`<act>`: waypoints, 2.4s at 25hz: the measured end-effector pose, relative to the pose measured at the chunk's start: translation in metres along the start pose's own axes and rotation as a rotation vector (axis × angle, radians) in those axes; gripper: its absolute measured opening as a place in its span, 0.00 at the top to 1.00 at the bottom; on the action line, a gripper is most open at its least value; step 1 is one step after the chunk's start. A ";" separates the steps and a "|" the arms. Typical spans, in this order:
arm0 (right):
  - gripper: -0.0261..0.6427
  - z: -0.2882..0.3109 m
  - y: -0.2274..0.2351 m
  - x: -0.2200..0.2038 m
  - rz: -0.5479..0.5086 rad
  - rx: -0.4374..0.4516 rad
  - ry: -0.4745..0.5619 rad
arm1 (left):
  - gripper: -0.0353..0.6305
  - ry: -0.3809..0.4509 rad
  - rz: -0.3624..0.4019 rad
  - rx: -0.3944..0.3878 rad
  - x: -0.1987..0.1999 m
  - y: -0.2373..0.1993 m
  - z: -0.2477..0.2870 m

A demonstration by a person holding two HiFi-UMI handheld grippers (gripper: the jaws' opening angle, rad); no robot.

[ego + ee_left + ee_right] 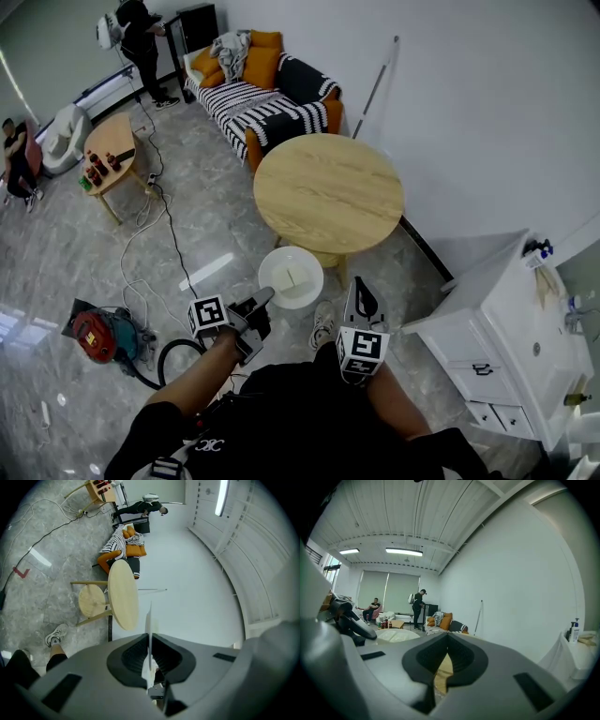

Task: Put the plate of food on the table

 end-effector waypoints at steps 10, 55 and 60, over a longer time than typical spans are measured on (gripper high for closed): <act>0.95 0.068 0.022 0.019 -0.002 0.022 0.002 | 0.91 0.003 -0.002 0.010 0.041 0.017 0.046; 0.95 0.304 0.116 0.043 -0.029 0.131 -0.067 | 0.91 0.027 -0.027 0.074 0.171 0.032 0.244; 0.95 0.312 0.108 0.043 -0.030 0.082 -0.086 | 0.91 -0.029 -0.029 0.064 0.188 0.027 0.251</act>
Point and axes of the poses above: the fingertips, and each gripper's own axes: z forward along the fingers, y to its right, x out of its top, the point moved 9 cm from there along -z, backward along the fingers, and after that the axes turned 3 degrees about y, right-handed, at the moved point
